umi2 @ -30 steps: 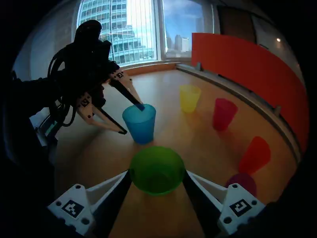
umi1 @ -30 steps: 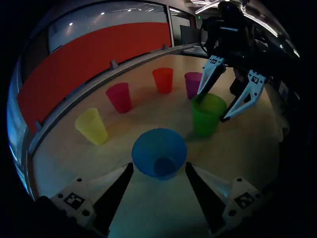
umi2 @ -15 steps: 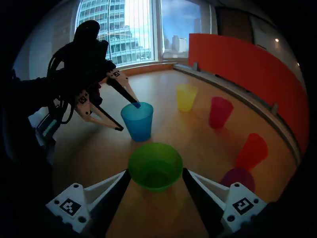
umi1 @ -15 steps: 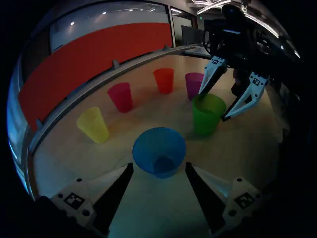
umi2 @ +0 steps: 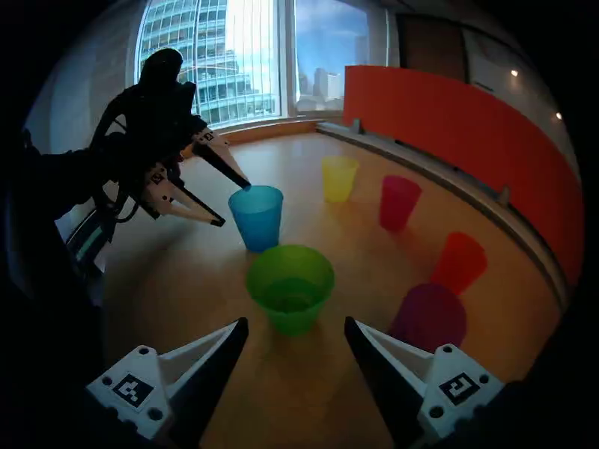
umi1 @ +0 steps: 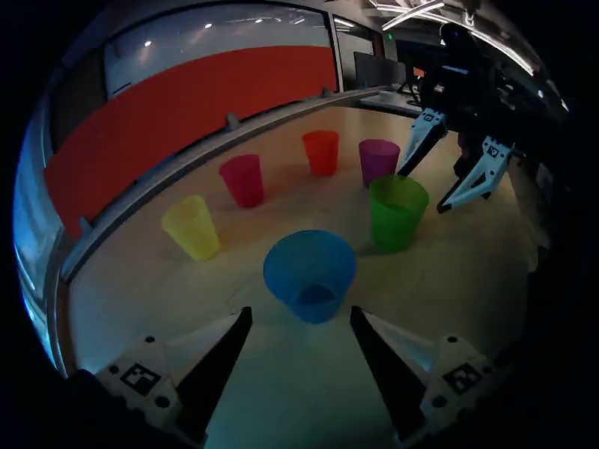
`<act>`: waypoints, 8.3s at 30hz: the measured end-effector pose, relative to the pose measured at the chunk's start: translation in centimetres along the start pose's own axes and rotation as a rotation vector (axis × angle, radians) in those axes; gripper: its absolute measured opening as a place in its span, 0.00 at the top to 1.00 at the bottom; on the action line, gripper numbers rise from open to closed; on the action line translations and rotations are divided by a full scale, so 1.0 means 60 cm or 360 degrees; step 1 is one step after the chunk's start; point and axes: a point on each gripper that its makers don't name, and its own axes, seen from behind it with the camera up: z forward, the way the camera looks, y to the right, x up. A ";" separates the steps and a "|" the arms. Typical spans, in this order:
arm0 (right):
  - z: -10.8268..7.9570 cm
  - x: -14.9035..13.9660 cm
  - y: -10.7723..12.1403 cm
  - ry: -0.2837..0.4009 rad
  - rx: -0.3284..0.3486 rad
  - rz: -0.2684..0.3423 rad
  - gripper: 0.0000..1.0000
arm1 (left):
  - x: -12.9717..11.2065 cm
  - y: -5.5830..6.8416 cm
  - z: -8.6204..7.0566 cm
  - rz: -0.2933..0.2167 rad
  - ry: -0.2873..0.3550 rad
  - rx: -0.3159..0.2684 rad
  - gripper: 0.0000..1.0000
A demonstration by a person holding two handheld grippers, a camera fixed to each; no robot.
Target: Pour water
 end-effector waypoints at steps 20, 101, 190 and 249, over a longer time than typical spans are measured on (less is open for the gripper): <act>-0.091 -0.045 0.041 0.0068 -0.0233 0.0169 0.00 | -0.002 -0.030 -0.052 -0.0129 0.0128 0.0205 0.02; -0.297 0.036 0.274 0.0932 -0.1540 0.0552 0.01 | 0.097 -0.198 -0.206 -0.0700 0.1057 0.1138 0.03; -0.353 0.076 0.283 0.0974 -0.1651 0.0445 0.01 | 0.009 -0.191 -0.135 -0.0677 0.0955 0.1221 0.02; -0.266 -0.005 0.303 0.1096 -0.1610 0.0532 0.01 | 0.009 -0.190 -0.135 -0.0676 0.0954 0.1221 0.02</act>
